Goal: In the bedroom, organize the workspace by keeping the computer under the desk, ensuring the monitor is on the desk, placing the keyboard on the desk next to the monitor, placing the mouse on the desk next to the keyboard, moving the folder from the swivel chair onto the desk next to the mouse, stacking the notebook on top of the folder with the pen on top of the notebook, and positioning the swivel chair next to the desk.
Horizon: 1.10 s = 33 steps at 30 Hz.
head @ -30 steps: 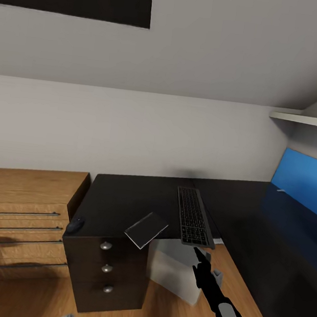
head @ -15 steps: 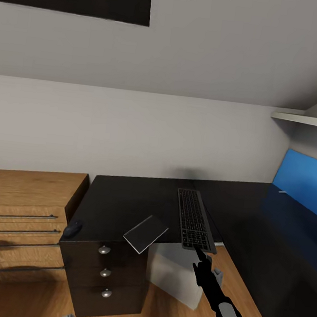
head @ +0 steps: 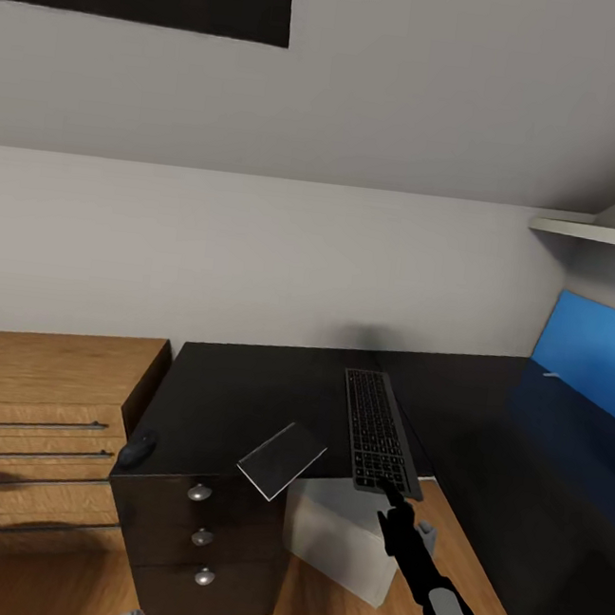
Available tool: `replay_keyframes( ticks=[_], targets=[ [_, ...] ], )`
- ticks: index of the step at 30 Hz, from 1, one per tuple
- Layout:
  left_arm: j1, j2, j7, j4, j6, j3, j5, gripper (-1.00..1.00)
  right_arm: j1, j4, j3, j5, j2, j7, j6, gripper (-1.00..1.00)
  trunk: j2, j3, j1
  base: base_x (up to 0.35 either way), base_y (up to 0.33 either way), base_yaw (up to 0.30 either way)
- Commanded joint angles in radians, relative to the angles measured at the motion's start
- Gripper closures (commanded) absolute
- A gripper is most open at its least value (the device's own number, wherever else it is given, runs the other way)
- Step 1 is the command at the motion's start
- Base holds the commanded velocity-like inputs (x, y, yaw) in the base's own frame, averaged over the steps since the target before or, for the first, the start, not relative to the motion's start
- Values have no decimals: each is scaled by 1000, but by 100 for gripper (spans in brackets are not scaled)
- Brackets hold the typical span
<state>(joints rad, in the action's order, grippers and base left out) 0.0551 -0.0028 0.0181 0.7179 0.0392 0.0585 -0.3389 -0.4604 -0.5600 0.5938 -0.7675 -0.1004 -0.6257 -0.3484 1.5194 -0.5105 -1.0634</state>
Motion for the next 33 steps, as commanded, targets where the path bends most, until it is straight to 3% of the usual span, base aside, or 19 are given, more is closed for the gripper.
replay_keyframes(
  ticks=[1, 22, 33],
  targets=[
    [0, 0, 1, 0, 2, 0, -9, -100, -1, 0, 6, -5, 0, -2, -9, -100, 1, -1, 0, 2, 0, 0],
    [0, -1, 2, 0, 40, 0, -11, -100, -1, 0, 6, -5, 2, -2, -9, -100, 1, -1, 0, 66, 0, 0],
    [0, -2, 3, 0, 41, -1, -12, -100, -1, 0, 6, -4, 2, -2, -9, -100, 64, -29, -34, 0, 0, 0]
  ],
)
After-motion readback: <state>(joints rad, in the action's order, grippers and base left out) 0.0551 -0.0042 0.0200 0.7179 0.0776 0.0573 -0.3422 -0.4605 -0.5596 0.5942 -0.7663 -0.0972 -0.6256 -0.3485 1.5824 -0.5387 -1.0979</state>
